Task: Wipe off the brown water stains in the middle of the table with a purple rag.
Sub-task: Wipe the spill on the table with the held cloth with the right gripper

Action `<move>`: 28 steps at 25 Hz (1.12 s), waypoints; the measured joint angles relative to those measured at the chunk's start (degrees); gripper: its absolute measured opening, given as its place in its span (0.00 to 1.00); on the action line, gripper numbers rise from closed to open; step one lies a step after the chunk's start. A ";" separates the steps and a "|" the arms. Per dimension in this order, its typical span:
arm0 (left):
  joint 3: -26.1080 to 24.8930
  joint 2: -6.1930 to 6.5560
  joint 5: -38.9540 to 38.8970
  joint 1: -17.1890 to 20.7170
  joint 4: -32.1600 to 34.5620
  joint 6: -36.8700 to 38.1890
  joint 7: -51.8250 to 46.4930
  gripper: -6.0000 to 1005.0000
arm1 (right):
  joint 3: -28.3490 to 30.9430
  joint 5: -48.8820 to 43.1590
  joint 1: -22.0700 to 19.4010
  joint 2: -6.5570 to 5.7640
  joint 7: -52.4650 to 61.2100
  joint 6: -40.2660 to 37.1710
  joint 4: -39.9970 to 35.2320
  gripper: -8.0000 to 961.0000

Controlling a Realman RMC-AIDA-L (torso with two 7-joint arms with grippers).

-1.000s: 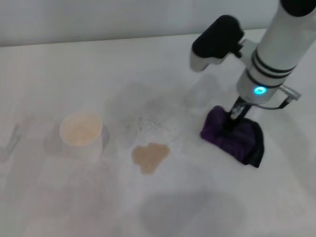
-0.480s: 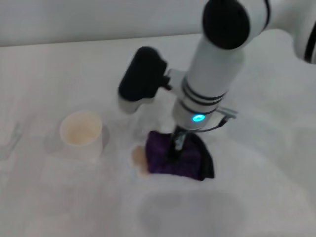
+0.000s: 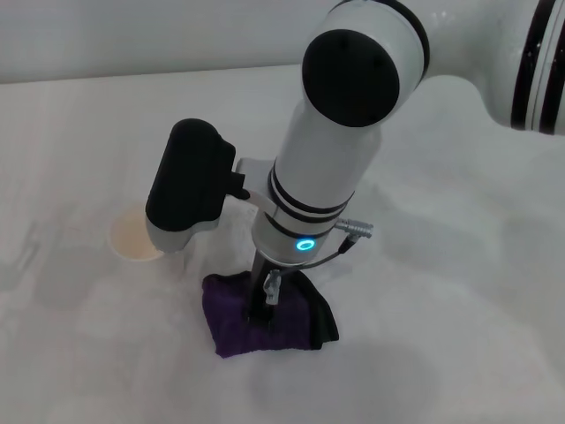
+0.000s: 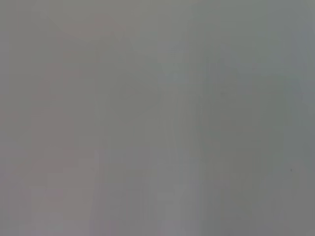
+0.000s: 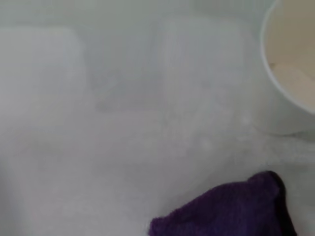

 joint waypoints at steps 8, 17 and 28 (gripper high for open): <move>0.53 -0.13 0.07 0.02 -0.18 0.12 0.06 0.87 | 2.78 -5.83 1.79 0.00 0.43 -1.13 8.45 0.08; 0.68 0.04 0.08 -0.27 -0.20 -0.03 0.10 0.87 | 10.92 -15.41 1.65 -0.01 1.06 1.59 8.32 0.08; 0.76 0.06 -0.13 -0.69 -0.16 -0.10 0.08 0.87 | -0.82 0.23 0.14 0.00 0.69 2.61 -0.47 0.08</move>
